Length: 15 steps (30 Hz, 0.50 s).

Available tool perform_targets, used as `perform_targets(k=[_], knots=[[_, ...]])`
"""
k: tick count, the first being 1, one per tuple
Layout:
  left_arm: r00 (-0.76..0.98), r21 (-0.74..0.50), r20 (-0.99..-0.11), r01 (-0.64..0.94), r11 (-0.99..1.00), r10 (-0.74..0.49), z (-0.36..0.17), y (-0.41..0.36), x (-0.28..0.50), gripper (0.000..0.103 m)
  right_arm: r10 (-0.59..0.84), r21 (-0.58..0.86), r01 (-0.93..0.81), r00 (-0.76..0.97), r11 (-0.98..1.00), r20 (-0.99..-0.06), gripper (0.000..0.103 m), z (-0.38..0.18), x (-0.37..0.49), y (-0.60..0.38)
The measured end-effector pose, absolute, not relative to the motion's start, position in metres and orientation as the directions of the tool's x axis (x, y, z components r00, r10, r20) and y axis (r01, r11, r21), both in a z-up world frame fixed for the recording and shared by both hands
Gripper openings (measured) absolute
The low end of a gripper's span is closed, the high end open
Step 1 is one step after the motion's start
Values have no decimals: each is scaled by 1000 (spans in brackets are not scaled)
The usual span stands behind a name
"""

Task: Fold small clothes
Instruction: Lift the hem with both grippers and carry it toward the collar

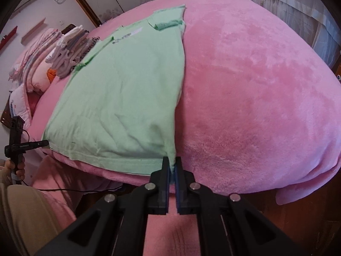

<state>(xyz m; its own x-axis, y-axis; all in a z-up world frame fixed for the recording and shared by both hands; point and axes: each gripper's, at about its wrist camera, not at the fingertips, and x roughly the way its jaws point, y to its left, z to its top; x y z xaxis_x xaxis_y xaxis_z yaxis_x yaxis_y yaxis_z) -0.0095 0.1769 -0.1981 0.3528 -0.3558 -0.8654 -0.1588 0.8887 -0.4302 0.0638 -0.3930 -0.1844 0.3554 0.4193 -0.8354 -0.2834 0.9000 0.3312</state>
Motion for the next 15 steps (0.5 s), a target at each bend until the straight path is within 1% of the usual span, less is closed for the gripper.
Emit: perform_targets(k=[4, 8, 12, 15], knots=[[463, -570, -767, -173, 803, -444, -167, 185, -4, 2, 501, 410, -294, 404, 864, -766, 3, -146, 71, -396], [582, -660, -667, -175, 730, -464, -131, 195, 11, 2, 573, 473, -323, 472, 820, -670, 3, -103, 86, -391], [678, -686, -610, -194, 701, -410, -95, 210, 50, 2, 599, 494, -345, 543, 798, -588, 3, -63, 121, -379], [719, -675, -606, -238, 699, -340, -82, 221, 90, 2, 580, 480, -339, 587, 809, -564, 3, -44, 156, -372]])
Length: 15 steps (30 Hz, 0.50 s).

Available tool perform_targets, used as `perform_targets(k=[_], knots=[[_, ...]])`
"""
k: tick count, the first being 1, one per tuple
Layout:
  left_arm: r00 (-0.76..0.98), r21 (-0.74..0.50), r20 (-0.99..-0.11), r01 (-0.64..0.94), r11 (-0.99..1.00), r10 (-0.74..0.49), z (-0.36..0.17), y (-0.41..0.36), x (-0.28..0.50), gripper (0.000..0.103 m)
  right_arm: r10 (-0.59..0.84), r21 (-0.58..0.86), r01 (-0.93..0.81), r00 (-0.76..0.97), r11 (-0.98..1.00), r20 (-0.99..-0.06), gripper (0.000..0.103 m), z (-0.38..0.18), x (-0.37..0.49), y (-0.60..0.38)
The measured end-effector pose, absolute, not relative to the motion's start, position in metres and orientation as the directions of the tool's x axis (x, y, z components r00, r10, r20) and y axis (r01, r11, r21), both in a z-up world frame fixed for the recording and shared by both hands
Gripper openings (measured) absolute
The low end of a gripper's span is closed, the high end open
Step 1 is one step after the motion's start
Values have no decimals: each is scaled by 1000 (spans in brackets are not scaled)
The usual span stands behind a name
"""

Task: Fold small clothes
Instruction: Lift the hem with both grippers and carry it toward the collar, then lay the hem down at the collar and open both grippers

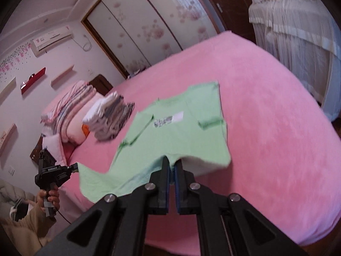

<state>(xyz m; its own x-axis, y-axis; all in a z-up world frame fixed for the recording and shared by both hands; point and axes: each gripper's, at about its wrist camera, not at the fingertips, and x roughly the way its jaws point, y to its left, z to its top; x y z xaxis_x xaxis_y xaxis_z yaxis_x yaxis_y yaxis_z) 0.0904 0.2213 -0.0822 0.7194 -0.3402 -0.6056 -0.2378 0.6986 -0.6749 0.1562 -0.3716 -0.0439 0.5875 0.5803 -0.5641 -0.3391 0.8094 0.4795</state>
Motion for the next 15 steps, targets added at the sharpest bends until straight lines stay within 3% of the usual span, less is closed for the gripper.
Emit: perform_targets(k=[8, 15], knots=[[722, -638, -648, -342, 690, -241, -90, 252, 218, 2, 508, 462, -259, 645, 848, -571, 3, -32, 286, -346], [671, -599, -706, -395, 696, -227, -129, 259, 319, 2, 467, 469, -175, 619, 866, -631, 3, -71, 391, -325]])
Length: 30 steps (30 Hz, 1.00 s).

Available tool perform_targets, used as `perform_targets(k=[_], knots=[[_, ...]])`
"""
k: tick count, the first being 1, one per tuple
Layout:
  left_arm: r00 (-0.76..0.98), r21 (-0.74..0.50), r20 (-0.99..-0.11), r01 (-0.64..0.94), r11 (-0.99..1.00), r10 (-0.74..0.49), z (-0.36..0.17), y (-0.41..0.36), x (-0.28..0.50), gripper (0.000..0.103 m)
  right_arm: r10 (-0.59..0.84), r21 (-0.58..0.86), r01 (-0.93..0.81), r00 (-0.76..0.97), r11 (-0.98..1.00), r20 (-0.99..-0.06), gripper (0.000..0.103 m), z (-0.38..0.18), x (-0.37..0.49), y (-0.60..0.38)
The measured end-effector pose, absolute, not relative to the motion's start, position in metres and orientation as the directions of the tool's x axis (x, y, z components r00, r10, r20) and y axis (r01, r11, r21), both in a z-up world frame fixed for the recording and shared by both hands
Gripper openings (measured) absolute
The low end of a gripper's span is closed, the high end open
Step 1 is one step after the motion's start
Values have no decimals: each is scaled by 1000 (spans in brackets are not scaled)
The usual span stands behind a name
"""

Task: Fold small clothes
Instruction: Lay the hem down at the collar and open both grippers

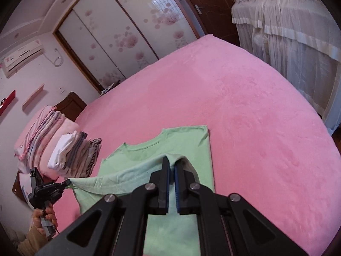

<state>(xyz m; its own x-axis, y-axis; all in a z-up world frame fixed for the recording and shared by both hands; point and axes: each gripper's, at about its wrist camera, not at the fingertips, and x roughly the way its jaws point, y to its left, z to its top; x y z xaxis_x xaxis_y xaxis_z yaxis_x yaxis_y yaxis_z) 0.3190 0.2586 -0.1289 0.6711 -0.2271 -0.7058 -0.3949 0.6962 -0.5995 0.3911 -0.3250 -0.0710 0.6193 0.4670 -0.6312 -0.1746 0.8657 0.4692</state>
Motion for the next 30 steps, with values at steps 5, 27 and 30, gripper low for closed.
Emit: perform_targets(k=[5, 27, 30], knots=[[645, -592, -730, -430, 682, -227, -154, 265, 367, 3, 462, 511, -97, 595, 854, -658, 3, -107, 435, -325], [587, -590, -775, -538, 602, -235, -208, 262, 441, 7, 371, 485, 79, 541, 871, -755, 6, -163, 518, -312], [602, -607, -761, -532, 590, -240, -205, 258, 444, 15, 390, 514, 96, 537, 852, -747, 9, -165, 523, -312]])
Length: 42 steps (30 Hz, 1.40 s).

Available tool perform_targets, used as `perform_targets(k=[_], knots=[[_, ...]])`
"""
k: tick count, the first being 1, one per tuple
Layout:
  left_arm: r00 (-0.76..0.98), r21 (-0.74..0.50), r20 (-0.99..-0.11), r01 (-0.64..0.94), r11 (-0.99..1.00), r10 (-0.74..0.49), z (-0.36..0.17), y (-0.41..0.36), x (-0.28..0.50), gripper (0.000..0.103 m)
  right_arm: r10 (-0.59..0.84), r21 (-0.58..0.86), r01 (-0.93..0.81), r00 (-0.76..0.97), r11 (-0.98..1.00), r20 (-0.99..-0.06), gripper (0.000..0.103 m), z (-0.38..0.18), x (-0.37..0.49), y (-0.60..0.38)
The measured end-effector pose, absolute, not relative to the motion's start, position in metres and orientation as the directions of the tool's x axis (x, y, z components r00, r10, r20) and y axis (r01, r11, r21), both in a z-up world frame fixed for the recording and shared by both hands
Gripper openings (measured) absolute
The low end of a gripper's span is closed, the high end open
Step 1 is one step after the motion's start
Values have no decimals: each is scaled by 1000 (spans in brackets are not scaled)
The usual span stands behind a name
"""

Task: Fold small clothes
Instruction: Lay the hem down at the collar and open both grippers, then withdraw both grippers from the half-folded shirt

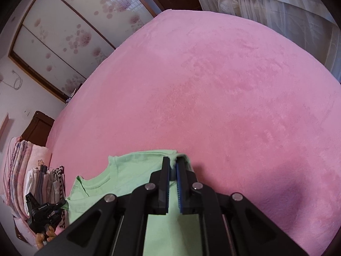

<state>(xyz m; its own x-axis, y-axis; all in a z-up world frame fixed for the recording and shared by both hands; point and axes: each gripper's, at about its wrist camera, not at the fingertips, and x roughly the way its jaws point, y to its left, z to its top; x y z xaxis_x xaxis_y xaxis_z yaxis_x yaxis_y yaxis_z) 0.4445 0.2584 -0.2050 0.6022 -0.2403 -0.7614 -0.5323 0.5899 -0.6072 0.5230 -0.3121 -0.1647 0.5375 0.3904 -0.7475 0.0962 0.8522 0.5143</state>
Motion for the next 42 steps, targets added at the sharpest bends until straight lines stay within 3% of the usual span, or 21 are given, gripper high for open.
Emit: perform_targets(k=[7, 13, 15, 17, 19, 27, 35, 39, 42], knots=[[669, -658, -712, -528, 537, -215, -194, 259, 459, 30, 425, 577, 132, 549, 806, -720, 14, -161, 537, -317], [656, -634, -739, -599, 489, -155, -204, 265, 463, 31, 408, 587, 228, 527, 777, -745, 14, -175, 544, -319], [649, -619, -749, -613, 491, -134, -207, 266, 462, 31, 412, 609, 268, 531, 747, -740, 20, -180, 545, -323], [639, -604, -760, -628, 491, -117, -211, 265, 464, 32, 375, 611, 314, 564, 726, -736, 46, -180, 541, -332], [629, -591, -770, -641, 490, -107, -215, 267, 462, 32, 345, 619, 341, 598, 707, -723, 53, -178, 539, -340], [610, -529, -789, -612, 588, -75, -206, 252, 463, 38, 262, 485, 234, 608, 843, -749, 54, -154, 534, -330], [557, -286, -830, -428, 857, 1, -158, 191, 467, 41, 202, 240, -18, 599, 971, -774, 53, -117, 504, -282], [560, -107, -828, -213, 971, 31, -127, 146, 448, 58, 210, 171, -122, 599, 978, -773, 53, -98, 471, -268], [575, -12, -817, -88, 996, 41, -116, 115, 419, 62, 207, 116, -188, 593, 975, -778, 51, -91, 446, -260]])
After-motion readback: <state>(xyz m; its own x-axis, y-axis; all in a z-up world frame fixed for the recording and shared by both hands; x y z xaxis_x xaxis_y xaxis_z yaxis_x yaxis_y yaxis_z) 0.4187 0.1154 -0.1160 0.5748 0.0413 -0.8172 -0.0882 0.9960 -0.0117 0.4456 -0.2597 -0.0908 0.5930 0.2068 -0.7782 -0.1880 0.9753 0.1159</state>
